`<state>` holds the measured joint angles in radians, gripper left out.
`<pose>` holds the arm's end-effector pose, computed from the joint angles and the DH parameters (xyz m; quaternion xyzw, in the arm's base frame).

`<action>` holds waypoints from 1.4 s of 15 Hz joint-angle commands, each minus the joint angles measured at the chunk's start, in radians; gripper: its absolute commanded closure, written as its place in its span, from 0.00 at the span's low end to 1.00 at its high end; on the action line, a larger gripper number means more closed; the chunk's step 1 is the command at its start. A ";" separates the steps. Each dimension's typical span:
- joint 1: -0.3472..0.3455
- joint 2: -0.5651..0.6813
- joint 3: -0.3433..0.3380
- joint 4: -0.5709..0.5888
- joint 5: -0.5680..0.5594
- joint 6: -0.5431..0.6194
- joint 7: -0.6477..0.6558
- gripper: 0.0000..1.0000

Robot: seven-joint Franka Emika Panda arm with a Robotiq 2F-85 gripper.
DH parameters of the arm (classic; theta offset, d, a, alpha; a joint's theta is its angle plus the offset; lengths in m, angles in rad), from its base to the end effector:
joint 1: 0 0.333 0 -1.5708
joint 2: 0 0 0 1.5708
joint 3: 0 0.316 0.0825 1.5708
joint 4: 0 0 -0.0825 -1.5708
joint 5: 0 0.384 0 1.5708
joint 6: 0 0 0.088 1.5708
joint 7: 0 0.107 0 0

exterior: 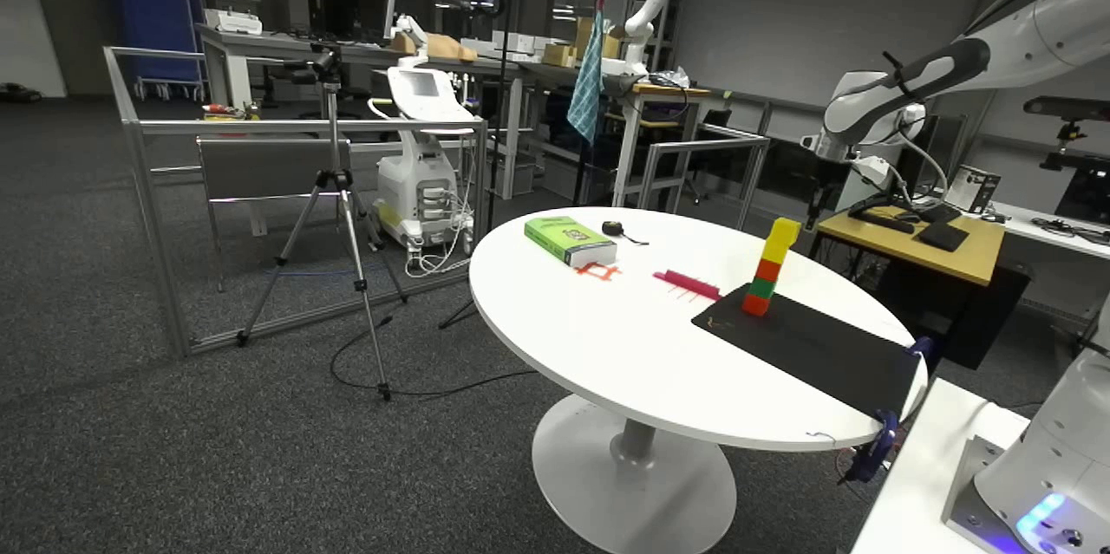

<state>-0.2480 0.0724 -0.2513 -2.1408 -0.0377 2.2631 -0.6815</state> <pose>0.4875 -0.2657 0.3770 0.9941 0.1031 0.0083 0.0342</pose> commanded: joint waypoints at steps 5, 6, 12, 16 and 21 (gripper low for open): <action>-0.008 0.014 0.009 0.018 -0.016 0.036 -0.022 1.00; -0.008 0.014 0.009 0.017 -0.015 0.039 -0.023 1.00; -0.009 0.022 0.013 0.017 -0.008 0.059 -0.029 1.00; -0.010 0.033 0.018 0.018 0.000 0.074 -0.038 1.00; -0.011 0.033 0.020 0.017 -0.006 0.078 -0.041 1.00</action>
<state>-0.2480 0.0987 -0.2398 -2.1359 -0.0374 2.3216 -0.7012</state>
